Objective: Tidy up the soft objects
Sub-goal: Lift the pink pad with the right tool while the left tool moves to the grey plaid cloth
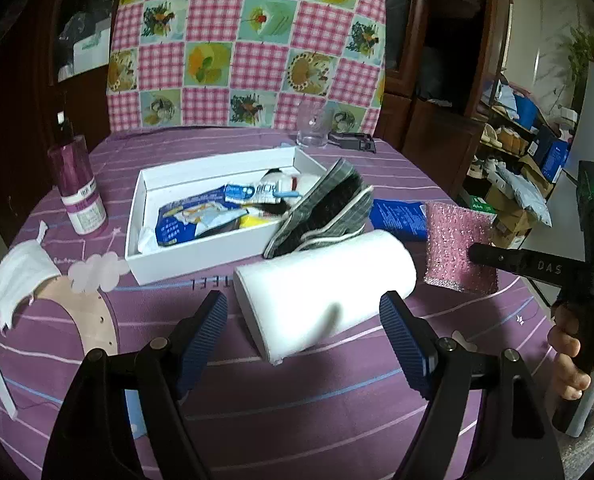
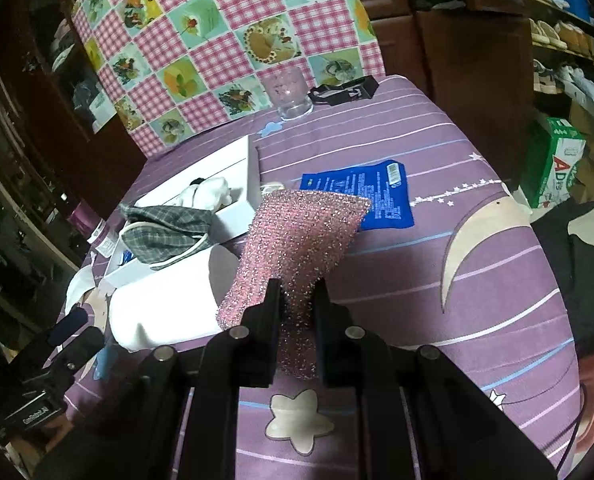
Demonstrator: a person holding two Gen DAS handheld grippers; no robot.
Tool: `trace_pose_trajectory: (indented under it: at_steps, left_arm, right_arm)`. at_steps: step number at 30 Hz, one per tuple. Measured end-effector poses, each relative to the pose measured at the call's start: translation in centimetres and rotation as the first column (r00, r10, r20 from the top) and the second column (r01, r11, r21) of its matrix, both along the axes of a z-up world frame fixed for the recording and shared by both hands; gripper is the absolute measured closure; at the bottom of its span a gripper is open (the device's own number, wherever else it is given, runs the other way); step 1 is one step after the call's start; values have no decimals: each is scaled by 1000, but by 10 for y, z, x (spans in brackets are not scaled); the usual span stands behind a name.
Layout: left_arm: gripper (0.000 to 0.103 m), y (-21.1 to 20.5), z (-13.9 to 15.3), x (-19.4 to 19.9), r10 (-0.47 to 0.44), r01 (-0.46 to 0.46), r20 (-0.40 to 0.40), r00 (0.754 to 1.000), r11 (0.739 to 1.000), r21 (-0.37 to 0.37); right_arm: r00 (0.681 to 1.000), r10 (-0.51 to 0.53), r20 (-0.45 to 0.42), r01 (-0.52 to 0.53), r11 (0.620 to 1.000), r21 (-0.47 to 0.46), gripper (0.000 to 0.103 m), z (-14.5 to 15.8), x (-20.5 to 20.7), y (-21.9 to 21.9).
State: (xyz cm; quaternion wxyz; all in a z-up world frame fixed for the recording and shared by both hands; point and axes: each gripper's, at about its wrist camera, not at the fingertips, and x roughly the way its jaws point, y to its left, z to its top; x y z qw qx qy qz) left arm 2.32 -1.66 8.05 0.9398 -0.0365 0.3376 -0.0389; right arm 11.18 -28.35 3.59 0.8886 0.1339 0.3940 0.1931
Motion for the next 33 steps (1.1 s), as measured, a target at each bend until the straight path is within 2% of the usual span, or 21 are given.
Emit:
trace_pose_trajectory:
  at_steps: [8, 14, 18, 25, 28, 30, 31, 33]
  left_arm:
    - [24, -10, 12, 6, -20, 20, 7, 1000, 1000, 20]
    - [24, -13, 26, 19, -39, 38, 13, 999, 999, 22]
    - [24, -13, 31, 39, -77, 77, 14, 997, 996, 37]
    - [26, -21, 13, 80, -103, 105, -60, 993, 994, 32]
    - [37, -27, 2, 96, -83, 85, -96, 992, 996, 24]
    - [59, -27, -6, 108, -48, 50, -131, 990, 999, 11]
    - [62, -27, -8, 111, -33, 34, -138, 990, 999, 11]
    - [79, -26, -8, 116, -39, 37, -132, 991, 999, -20]
  right_arm:
    - [1000, 13, -2, -13, 1000, 25, 87, 6, 0, -2]
    - [1000, 29, 3, -30, 997, 72, 87, 25, 8, 1]
    - [999, 22, 29, -24, 998, 62, 87, 41, 11, 7]
    - [999, 13, 33, -16, 997, 79, 87, 46, 19, 10]
    - [1000, 9, 24, -10, 998, 66, 87, 41, 22, 10]
    - [1000, 6, 16, -7, 998, 60, 87, 37, 24, 10]
    - [1000, 5, 13, -6, 998, 60, 87, 36, 25, 10]
    - [1000, 1, 6, -2, 998, 59, 87, 34, 27, 10]
